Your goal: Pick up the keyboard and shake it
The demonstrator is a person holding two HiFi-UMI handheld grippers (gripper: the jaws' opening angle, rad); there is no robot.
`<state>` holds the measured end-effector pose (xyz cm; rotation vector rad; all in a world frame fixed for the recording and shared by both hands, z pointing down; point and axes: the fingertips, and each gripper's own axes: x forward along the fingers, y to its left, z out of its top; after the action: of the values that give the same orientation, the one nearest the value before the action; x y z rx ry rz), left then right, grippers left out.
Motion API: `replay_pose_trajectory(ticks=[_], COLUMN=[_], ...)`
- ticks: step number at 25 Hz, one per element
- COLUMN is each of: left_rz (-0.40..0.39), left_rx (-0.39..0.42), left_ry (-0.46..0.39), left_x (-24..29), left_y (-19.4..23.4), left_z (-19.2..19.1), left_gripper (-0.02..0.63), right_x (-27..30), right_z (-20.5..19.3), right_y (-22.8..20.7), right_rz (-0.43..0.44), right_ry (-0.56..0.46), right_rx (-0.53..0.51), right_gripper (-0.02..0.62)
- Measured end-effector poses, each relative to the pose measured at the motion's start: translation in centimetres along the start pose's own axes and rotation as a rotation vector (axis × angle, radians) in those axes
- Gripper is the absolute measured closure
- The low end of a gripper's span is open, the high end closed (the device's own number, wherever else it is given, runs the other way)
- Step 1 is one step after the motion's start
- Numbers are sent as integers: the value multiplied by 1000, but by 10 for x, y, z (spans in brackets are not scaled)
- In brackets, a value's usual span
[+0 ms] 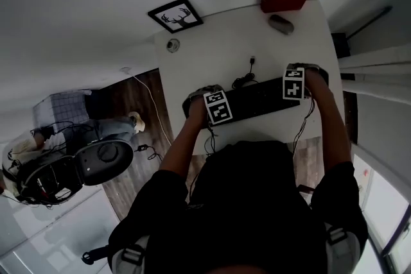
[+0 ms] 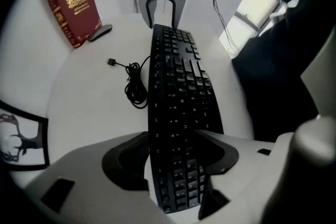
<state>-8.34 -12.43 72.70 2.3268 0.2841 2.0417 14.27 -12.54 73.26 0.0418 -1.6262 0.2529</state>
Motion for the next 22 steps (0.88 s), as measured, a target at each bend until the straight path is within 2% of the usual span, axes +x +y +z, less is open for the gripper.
replay_pose_trajectory(ticks=[1,2,3,5,8,11,12,13,14,15,17,19,22], left_rz=[26,46,61,85,124,175,190,207,228,255,322,384,465], left_rx=[19,32,37,33,26,41,52,59,60,56,38,16,-87], left_ry=[18,32,40,38,24,22,21,16,8,-4,-28,-44,-117], left_x=[2,4,5,5,4,3,3,3,3,2,0,-1,-8], left_y=[2,4,5,6,2,-8,-14,-21,-28,-32,-36,-35,-33], left_z=[0,1,1,1,1,-1,-3,-5,-6,-7,-7,-7,-4], left_gripper=[340,341,342,342,345,383,410,471,472,528,548,578,603], right_x=[-2,-5,-8,-14,-12,0,6,12,18,23,29,29,19], right_z=[-1,-1,1,15,50,87,99,109,115,118,119,117,118], right_y=[-8,-15,-19,-14,11,39,51,61,70,76,80,77,70], right_rz=[-93,-189,-266,-343,-368,-358,-339,-317,-300,-288,-289,-304,-311], right_ry=[11,15,4,-62,-174,-212,-214,-208,-192,-171,-131,-122,-198], right_rx=[-2,-5,-7,13,43,10,-2,-14,-26,-36,-45,-8,167], right_gripper=[390,485,510,536,558,562,563,565,565,565,568,570,571])
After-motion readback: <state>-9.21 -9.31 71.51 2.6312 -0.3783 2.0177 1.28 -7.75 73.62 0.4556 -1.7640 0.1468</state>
